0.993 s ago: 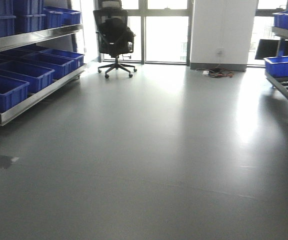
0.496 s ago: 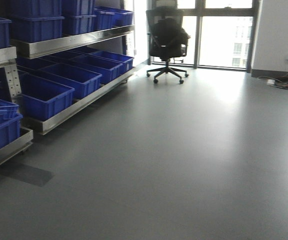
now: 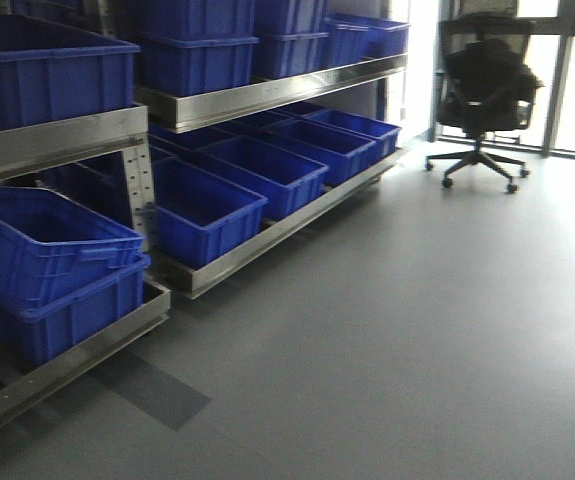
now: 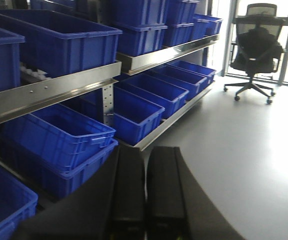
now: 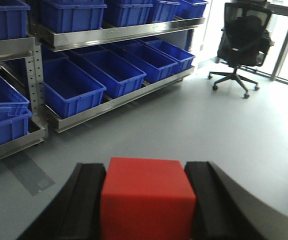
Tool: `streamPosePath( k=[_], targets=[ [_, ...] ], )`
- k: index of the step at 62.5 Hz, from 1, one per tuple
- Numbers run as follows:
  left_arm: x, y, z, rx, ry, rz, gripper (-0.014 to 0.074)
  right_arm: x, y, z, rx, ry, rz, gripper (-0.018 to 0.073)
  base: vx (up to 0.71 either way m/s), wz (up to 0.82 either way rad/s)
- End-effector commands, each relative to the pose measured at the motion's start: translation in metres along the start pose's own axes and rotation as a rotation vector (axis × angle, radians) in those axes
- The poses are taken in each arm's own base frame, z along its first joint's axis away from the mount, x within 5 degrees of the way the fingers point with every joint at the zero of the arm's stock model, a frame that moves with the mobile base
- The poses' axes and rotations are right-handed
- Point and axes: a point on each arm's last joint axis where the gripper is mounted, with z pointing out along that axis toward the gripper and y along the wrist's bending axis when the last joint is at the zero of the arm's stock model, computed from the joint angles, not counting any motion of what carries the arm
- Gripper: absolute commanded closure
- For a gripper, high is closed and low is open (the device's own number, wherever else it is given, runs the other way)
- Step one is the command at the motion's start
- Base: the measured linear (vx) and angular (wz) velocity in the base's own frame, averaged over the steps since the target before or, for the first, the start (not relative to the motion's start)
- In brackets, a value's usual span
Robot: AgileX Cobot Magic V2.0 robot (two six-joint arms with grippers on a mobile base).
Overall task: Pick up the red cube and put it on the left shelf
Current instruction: 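Drive the base to the shelf rack holding the red cube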
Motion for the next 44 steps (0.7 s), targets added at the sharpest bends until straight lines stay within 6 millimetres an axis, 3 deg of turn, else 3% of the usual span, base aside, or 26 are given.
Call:
streamPosePath(
  k=[1, 44],
  targets=[
    [-0.0007, 0.0005, -0.0002, 0.001, -0.077, -0.009, 0.0495, -0.0146, -0.0006, -0.0018, 0.003, -0.089, -0.017, 0.0399, 0.59, 0.56],
    [-0.0007, 0.0005, -0.0002, 0.001, -0.077, -0.009, 0.0495, -0.0136, -0.0008, -0.0017, 0.005, -0.079, -0.017, 0.0399, 0.56, 0.72]
  ],
)
